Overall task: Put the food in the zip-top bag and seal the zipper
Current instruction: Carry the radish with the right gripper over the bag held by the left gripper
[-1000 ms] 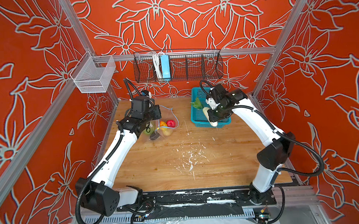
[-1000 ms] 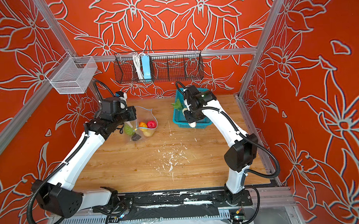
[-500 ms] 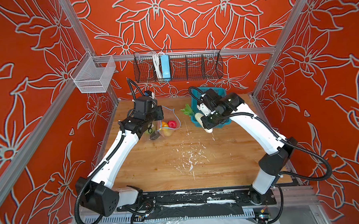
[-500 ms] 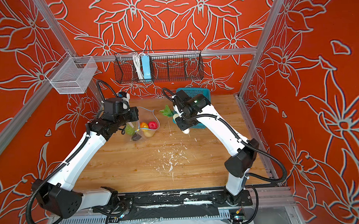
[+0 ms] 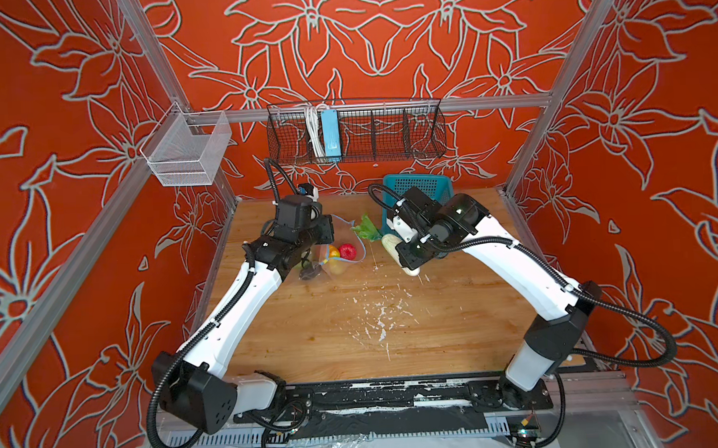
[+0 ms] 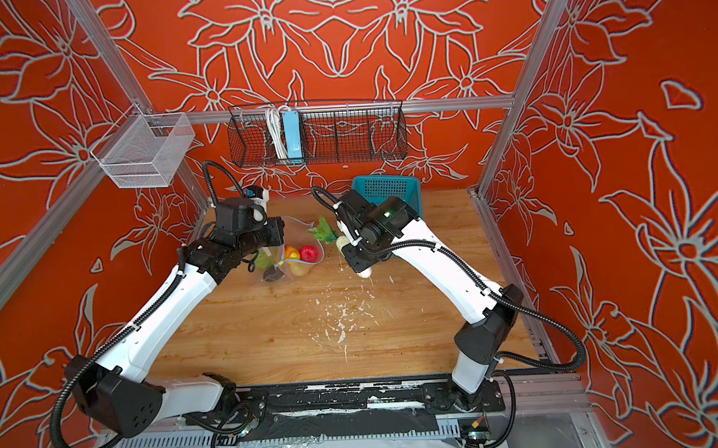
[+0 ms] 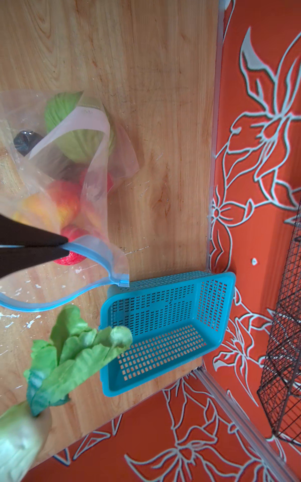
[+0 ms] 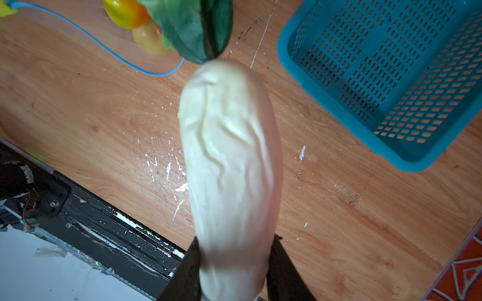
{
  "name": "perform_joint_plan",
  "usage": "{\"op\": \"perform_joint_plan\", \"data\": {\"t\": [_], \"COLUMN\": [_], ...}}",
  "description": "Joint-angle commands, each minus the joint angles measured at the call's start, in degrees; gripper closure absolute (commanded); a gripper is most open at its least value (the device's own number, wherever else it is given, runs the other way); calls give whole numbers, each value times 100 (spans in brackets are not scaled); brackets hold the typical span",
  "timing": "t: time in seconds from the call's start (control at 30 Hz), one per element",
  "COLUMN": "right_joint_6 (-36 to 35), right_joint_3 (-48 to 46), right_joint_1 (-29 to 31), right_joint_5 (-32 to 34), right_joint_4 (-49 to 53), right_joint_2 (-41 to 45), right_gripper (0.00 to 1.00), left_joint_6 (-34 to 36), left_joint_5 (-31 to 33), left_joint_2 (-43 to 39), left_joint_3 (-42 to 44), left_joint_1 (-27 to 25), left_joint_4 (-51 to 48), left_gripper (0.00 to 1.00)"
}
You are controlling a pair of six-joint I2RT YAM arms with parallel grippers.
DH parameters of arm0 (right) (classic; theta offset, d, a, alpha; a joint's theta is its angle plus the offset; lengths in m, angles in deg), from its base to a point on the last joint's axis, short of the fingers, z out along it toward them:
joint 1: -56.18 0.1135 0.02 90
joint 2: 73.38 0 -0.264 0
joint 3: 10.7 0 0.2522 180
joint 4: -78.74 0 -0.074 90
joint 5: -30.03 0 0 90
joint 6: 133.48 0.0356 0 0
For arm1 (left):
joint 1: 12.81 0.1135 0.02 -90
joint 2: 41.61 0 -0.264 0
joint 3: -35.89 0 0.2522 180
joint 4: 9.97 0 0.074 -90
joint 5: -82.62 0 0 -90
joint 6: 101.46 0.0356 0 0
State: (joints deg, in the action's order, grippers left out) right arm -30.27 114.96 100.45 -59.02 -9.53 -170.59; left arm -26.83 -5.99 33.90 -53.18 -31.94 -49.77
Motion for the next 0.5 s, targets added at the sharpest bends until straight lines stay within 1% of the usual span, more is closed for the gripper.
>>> {"op": "perform_joint_plan", "data": {"t": [0.0,0.3,0.4,0.47], "right_joint_6": [190,173,164,138], "right_joint_3": [-56,246,357,462], "right_joint_1": [157,474,556,566], "right_joint_5": [-57,-230,-177,-282], "right_joint_4": [60,85,15,-18], "right_joint_2": [72,-351,-465,-565], "right_gripper": [99,99,99,98], "left_joint_6": [71,127,140,158], "left_joint_5": [19,72,90,90], "left_joint_2": [48,36,18,8], "left_joint_3": [-28,-45,-45,-37], "left_joint_1": [-29,-112,-121,-142], "left_joint_4": [108,88,86,91], "left_gripper": [100,100,100,100]}}
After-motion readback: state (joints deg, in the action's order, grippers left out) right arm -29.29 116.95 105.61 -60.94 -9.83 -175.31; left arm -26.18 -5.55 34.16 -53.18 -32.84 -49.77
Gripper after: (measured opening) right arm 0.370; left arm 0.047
